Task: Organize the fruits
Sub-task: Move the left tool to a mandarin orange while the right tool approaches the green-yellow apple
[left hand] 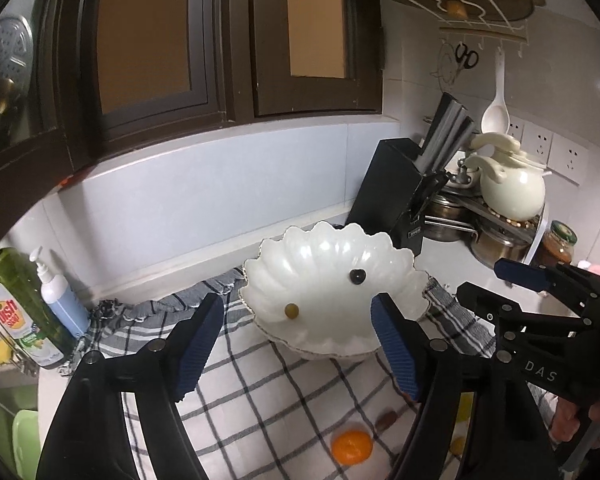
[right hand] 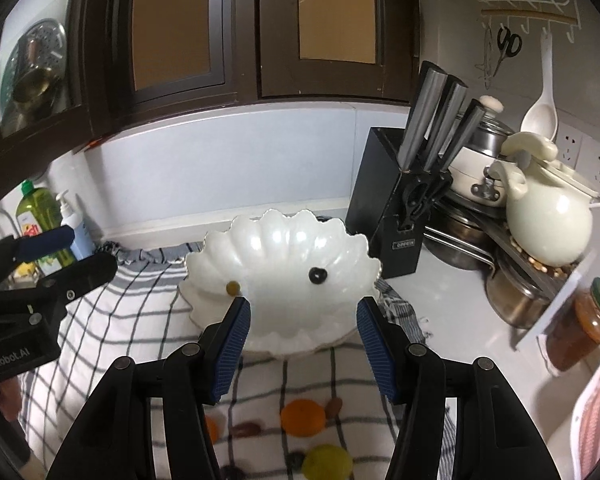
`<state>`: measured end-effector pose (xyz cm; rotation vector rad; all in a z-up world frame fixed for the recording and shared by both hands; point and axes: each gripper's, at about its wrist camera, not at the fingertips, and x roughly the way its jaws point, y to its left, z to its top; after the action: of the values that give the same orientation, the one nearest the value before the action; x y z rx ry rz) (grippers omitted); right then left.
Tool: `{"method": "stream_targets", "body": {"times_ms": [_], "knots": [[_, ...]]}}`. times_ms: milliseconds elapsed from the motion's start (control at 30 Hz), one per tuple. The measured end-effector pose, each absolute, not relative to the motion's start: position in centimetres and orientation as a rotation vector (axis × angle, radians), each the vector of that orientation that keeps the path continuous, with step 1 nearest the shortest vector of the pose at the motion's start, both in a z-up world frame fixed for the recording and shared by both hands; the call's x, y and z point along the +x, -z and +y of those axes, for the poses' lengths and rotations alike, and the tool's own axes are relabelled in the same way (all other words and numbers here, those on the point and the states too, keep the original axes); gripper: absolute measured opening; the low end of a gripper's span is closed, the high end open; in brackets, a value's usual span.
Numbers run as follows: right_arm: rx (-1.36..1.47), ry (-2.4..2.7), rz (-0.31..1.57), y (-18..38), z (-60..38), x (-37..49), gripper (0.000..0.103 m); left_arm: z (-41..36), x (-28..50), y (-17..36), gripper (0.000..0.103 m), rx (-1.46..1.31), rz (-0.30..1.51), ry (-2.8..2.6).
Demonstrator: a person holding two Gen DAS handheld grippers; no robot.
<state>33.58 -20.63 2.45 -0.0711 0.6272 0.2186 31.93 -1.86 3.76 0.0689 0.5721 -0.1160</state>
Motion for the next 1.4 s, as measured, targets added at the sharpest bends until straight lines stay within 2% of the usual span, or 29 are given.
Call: {"method": "stream_targets", "body": {"times_ms": [467,1400], "knots": [[-0.066,-0.203,0.68,-0.9,-21.4,30.0,0.057,-2.6,28.6,-2.5,0.077,0.121,0.577,0.131],[-0.015,-0.193,0.865,5.8,-23.2,28.2,0.057,-4.3,27.3,4.1,0.077,0.152,0.763,0.209]]}}
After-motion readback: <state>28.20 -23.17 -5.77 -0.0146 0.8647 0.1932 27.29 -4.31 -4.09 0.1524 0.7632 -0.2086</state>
